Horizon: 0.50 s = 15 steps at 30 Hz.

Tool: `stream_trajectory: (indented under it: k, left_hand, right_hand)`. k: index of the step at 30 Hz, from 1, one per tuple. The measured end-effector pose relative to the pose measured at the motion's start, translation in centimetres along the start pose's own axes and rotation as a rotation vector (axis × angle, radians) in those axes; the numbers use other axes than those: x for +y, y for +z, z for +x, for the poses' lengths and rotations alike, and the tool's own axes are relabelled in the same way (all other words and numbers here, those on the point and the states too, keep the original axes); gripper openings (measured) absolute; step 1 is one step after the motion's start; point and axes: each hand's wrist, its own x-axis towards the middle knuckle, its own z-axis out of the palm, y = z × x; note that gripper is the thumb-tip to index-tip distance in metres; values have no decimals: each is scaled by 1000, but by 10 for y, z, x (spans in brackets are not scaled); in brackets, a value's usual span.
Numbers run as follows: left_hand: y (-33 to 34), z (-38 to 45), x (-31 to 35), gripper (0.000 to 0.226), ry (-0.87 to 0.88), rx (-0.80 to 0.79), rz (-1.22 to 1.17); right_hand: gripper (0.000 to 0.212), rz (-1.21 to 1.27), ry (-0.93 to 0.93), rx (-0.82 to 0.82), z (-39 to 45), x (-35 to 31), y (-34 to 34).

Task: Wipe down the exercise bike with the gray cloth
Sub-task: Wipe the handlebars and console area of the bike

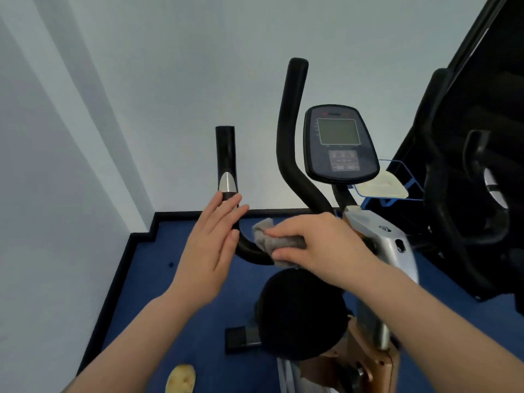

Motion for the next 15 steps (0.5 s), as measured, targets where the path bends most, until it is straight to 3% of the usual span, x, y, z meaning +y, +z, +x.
stream_trajectory:
  k: [5,10,15]
  left_hand:
    - [4,0,-6,43,23,10,-12]
    - [9,2,-5,41,40,63,-59]
    - [-12,13,-17,38,127,16,30]
  right_hand:
    - [34,-127,-6,27,0,-3,1]
    - [43,15,27,-128,3,-6,-6]
    - [40,109,66,-112,-9,-12,-3]
